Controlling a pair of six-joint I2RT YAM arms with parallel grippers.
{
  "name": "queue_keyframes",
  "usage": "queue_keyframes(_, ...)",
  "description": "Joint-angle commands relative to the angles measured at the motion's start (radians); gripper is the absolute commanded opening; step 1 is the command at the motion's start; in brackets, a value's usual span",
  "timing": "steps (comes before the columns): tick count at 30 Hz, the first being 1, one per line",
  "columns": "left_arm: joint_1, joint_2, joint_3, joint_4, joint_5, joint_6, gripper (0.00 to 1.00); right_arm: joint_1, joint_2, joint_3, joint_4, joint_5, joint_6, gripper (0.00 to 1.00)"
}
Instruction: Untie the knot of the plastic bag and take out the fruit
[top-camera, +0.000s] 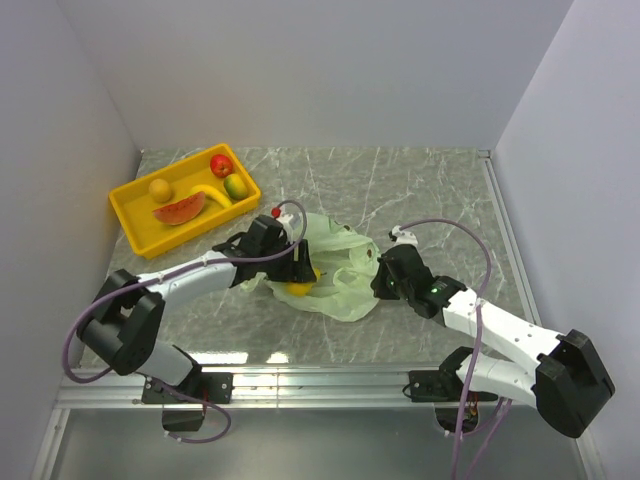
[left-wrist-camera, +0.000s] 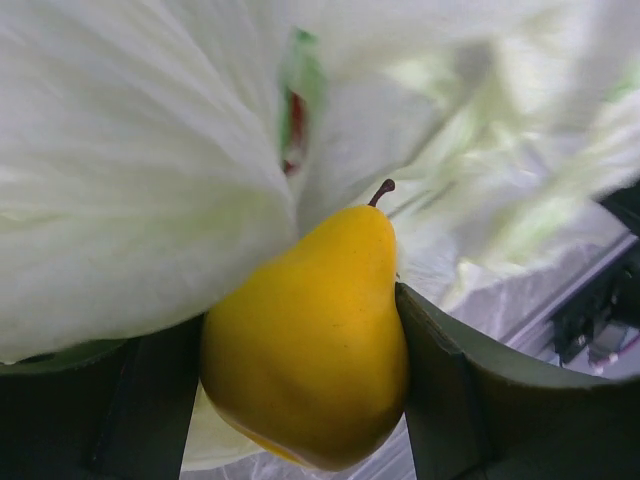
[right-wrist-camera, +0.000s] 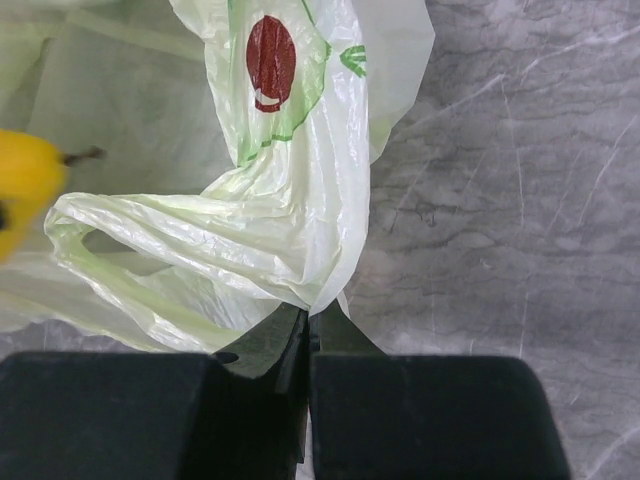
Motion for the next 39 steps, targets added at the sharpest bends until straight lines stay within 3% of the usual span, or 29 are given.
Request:
queue_keyframes(1, -0.020, 0.006, -0.041, 0.144, -0.066, -0.107, 0.59, -0.001, -0.028, -0.010, -0.001, 0.001, -0.002, 0.00)
queue_keyframes(6, -0.043, 0.024, -0.070, 0.158, -0.194, -0.120, 0.72, -0.003, -0.039, -0.028, 0.009, -0.013, 0.012, 0.00)
queue_keyframes(12, -0.072, 0.000, -0.037, 0.017, -0.264, -0.187, 0.99, -0.001, -0.033, -0.020, 0.006, -0.008, 0.004, 0.00)
queue_keyframes(17, -0.119, -0.084, 0.060, -0.144, -0.364, -0.147, 0.99, -0.003, -0.005, 0.001, 0.008, -0.013, -0.008, 0.00)
queue_keyframes(23, -0.156, -0.166, 0.161, -0.323, -0.410, 0.023, 0.99, -0.003, 0.006, 0.013, 0.017, -0.018, -0.014, 0.00)
queue_keyframes(27, -0.194, -0.163, 0.239, -0.431, -0.375, 0.208, 0.97, -0.001, 0.015, 0.015, 0.020, -0.021, -0.019, 0.00)
queue_keyframes(30, -0.202, -0.128, 0.314, -0.543, -0.462, 0.195, 0.98, -0.003, 0.021, 0.021, 0.017, -0.024, -0.019, 0.00)
queue_keyframes(32, -0.204, -0.137, 0.310, -0.528, -0.400, 0.207, 0.97, -0.003, 0.015, 0.021, 0.020, -0.025, -0.016, 0.00)
queue_keyframes(35, -0.225, -0.164, 0.244, -0.382, -0.314, 0.270, 0.95, -0.001, 0.013, 0.015, 0.026, -0.033, -0.012, 0.00)
queue_keyframes(39, -0.265, -0.066, 0.288, -0.347, -0.276, 0.382, 0.94, -0.003, 0.015, 0.015, 0.020, -0.036, -0.011, 0.00)
